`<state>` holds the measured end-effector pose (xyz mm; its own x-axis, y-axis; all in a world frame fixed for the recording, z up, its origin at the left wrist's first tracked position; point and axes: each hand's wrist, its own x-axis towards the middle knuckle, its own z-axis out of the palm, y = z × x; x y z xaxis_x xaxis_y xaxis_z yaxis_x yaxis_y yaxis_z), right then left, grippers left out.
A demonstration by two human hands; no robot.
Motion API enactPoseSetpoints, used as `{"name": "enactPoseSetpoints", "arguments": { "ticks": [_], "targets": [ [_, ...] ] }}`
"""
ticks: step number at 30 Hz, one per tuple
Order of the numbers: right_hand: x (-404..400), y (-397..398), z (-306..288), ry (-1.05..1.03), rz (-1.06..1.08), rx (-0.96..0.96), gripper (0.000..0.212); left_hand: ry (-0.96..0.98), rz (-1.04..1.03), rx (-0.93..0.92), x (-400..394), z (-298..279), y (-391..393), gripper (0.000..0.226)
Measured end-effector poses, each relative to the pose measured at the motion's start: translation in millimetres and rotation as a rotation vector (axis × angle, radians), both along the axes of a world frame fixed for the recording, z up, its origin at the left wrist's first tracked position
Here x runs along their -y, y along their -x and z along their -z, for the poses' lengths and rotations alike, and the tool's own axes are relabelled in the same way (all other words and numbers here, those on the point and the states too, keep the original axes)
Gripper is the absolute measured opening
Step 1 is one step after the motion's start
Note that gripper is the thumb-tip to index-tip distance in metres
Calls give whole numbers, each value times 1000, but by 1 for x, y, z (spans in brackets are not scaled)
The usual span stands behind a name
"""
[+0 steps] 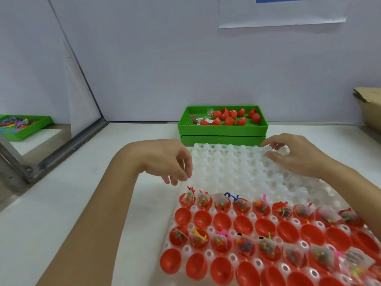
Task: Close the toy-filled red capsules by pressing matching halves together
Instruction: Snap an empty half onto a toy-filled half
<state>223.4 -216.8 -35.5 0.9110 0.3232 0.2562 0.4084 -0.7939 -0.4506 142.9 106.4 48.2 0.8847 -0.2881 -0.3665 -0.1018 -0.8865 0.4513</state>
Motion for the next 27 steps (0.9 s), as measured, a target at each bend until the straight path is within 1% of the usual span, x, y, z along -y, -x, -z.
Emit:
{"name": "enactPoseSetpoints", "arguments": {
  "ticks": [2,5,8,14,23,27],
  "targets": [
    [0,-1,0,-2,-1,-2,20,-28,0,-55,-4,-1,2,9],
    [0,0,0,-2,-3,-6,20,-119,-5,-145,-3,1,3,8],
    [0,0,0,-5,-2,-8,21,-182,-15,-212,2,2,2,4],
    [0,-1,2,-24,1,2,21,-245,-40,-312,9,3,-1,16],
    [2,-3,3,-28,-2,-9,20,-267,-65,-383,15,3,0,19],
    [3,-3,5,-39,-2,-13,19,-263,-71,-378,16,3,0,20]
  ]
}}
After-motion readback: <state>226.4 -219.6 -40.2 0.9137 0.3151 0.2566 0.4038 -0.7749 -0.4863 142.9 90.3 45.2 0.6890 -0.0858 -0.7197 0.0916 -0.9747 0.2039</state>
